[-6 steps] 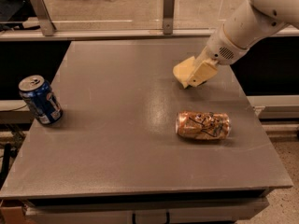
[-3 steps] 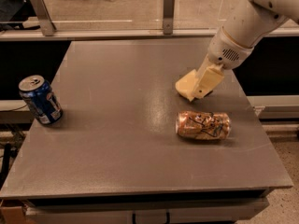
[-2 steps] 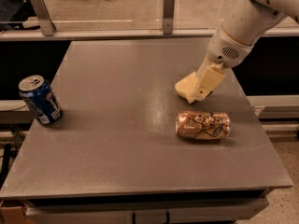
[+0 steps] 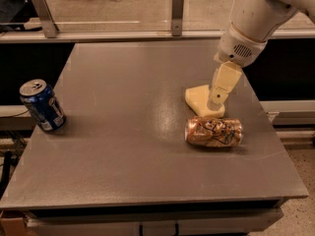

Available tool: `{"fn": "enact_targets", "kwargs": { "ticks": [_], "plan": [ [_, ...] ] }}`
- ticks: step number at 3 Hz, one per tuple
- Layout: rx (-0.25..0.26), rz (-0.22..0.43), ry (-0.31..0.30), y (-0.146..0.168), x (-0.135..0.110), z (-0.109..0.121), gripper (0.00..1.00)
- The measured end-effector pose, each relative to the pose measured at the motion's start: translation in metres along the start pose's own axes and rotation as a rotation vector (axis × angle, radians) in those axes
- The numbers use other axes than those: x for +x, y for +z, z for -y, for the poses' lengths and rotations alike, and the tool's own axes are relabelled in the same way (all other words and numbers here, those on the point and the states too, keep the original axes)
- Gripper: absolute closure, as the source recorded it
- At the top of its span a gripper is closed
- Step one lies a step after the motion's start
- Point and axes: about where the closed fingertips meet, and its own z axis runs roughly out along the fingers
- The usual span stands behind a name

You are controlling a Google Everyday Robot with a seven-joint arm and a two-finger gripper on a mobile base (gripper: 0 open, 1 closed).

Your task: Move sponge near orange can

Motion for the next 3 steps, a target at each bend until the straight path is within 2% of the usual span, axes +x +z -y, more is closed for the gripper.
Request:
{"fn": "enact_targets", "kwargs": {
  "ticks": [1, 3],
  "plan": [
    [0.074, 0.054, -0.006, -0.02, -0.003, 0.016, 0.0],
    [0.322, 0.362, -0.025, -0.102, -0.004, 0.068, 0.0]
  ]
}}
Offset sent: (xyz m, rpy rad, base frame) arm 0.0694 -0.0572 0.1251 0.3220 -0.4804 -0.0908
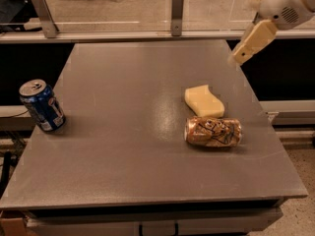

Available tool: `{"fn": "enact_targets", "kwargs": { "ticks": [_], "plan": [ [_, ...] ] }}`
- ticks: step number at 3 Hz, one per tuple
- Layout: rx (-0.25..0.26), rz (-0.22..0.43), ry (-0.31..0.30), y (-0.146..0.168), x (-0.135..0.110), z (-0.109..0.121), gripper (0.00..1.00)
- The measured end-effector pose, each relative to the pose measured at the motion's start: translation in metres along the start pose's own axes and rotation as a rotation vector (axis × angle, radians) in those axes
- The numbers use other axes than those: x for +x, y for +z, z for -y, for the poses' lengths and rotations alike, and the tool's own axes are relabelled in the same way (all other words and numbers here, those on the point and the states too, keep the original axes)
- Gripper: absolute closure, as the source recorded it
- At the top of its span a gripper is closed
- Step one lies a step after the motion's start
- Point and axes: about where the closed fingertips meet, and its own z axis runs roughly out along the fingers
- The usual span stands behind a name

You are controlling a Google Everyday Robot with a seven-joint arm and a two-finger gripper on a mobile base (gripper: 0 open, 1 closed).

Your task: Move sponge near orange can

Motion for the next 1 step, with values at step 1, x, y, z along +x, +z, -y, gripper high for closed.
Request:
{"fn": "enact_targets", "kwargs": {
  "ticks": [1],
  "plan": [
    [0.196, 0.149, 0.031, -0.0541, 0.0081, 0.0386, 0.0]
  ]
}}
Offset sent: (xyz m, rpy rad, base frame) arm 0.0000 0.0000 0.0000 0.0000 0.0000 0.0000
